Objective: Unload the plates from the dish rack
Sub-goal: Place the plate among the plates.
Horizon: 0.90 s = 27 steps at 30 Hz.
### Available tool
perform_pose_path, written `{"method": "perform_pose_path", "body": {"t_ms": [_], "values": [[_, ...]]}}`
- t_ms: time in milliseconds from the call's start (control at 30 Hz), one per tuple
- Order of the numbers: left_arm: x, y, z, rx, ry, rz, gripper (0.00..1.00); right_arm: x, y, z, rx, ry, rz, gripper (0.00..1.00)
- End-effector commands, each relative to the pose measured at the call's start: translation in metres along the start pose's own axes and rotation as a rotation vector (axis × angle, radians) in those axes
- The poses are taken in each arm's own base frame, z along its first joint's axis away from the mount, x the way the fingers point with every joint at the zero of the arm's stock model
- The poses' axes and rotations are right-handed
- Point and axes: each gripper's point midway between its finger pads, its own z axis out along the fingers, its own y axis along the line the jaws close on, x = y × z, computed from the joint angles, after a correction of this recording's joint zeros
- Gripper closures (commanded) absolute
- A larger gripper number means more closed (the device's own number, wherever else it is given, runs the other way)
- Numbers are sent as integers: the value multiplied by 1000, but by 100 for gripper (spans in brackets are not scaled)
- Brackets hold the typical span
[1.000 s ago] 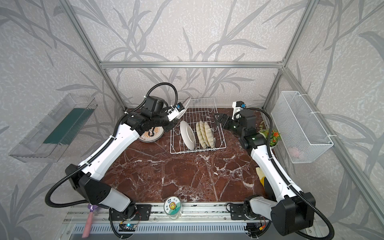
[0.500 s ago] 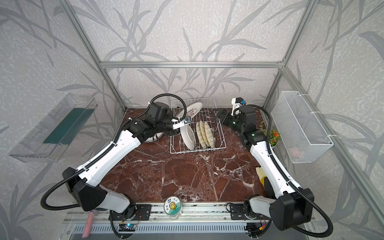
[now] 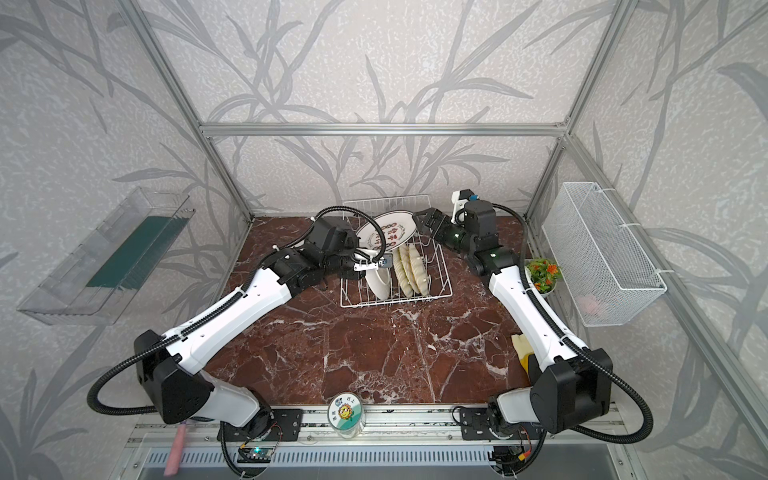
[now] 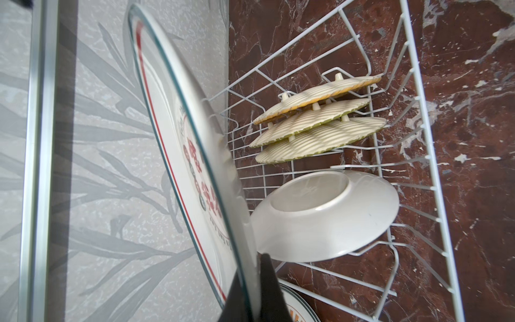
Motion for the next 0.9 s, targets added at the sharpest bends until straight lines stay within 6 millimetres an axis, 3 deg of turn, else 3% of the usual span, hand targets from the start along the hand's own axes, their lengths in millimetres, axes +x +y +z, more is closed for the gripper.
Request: {"method": "perform_pose_path", "body": {"t_ms": [0, 267, 533, 867], "values": [[-14, 29, -17, -151, -46, 81, 100, -3, 5, 3, 18, 4, 22, 7], [-13, 26, -14, -140, -41, 77, 100, 12, -8, 22, 100, 72, 41, 23], [-10, 19, -9, -114, -30, 97, 100, 21, -10, 32, 109, 98, 37, 46], [-7, 11, -6, -92, -24, 122, 100, 26, -12, 39, 113, 131, 46, 61]]}}
